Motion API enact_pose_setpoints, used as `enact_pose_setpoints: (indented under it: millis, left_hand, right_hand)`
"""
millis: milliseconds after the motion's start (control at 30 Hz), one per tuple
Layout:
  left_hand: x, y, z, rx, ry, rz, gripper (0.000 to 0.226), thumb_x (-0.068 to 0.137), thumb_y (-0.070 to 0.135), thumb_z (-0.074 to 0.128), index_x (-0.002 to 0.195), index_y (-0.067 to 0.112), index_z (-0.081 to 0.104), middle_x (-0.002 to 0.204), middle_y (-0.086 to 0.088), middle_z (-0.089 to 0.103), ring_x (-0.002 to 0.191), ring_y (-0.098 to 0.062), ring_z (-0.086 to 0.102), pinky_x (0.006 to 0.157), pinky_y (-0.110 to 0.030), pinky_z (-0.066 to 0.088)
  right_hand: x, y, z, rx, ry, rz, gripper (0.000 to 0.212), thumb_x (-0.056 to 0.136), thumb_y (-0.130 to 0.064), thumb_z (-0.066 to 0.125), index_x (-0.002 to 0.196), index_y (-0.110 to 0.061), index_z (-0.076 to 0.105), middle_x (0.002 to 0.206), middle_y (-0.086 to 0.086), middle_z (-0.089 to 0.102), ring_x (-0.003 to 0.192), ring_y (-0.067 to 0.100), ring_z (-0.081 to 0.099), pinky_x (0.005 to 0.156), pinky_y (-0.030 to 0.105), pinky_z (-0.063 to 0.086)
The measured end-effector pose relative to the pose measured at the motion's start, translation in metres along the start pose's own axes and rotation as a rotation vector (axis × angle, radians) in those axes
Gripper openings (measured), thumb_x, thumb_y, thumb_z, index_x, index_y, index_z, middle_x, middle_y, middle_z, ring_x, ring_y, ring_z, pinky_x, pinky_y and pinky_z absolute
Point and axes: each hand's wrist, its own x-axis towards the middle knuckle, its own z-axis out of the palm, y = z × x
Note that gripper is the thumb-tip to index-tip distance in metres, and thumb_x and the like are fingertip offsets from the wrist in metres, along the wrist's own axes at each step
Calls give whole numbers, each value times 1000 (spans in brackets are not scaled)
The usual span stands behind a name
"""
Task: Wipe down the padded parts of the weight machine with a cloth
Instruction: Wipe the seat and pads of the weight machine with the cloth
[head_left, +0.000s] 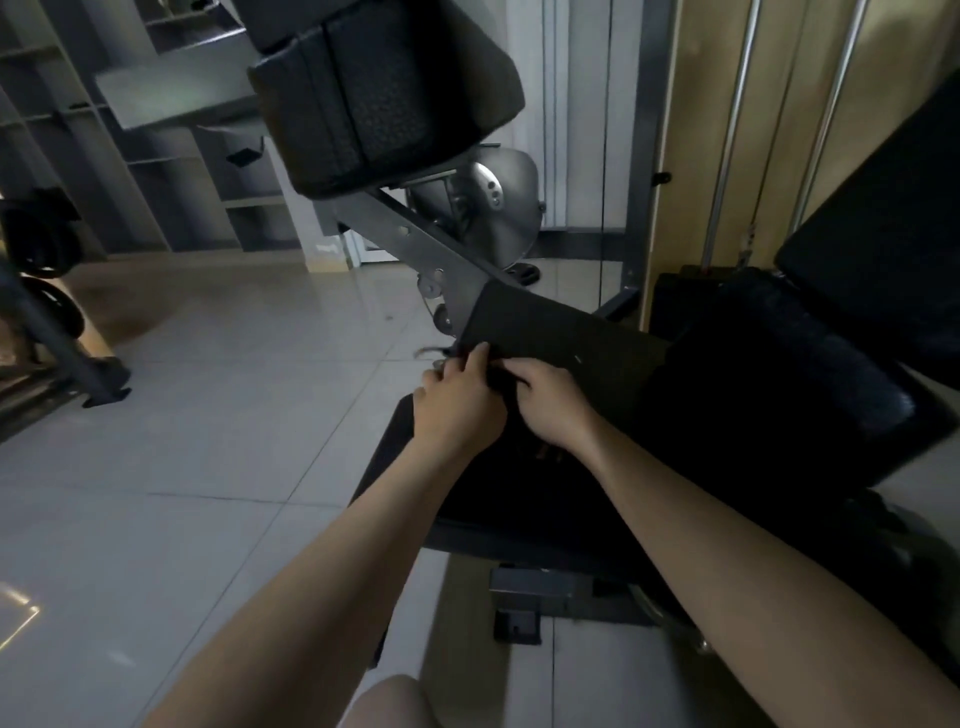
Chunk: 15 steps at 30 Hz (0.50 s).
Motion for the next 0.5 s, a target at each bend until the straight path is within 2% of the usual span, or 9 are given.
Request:
enact_pose_setpoints:
  millis: [133,233,300,433,500]
  left_hand:
    - [9,0,11,146,-96,32,53,101,33,31,154,36,27,166,-8,15,145,-44,14,116,-59,15]
    - [8,-6,13,168,-74,63,49,104,40,27,153,36,30,167,-7,13,147,-43,12,116,-60,15]
    - [10,-4,14,164,-76,62,49,104,42,28,152,36,31,167,-7,14,146,-44,12,116,-60,15]
    - [9,2,14,156,-32,29,46,103,40,32,147,33,38,162,-7,24,142,-42,18,115,-57,17]
    - [13,9,15,165,-20,17,44,102,37,32,145,31,41,158,-8,29,141,-41,19,114,-55,16]
  right_hand:
    - [6,50,-31,-21,43,237,43,103,-11,39,144,-19,49,147,7,50,130,25,50,103,28,41]
    - [11,66,-34,-222,119,394,45,101,-9,39,145,-14,44,143,14,50,127,32,51,101,39,46]
    - [16,55,-28,-304,97,368,42,99,-12,42,141,-10,46,139,17,51,125,34,49,101,41,45]
    - [23,29,-20,-98,-42,217,47,102,-15,41,149,-17,40,155,9,37,140,28,36,113,34,28]
    - [19,27,-20,-33,-66,144,46,102,-13,43,148,-19,43,157,5,35,143,23,33,112,26,23]
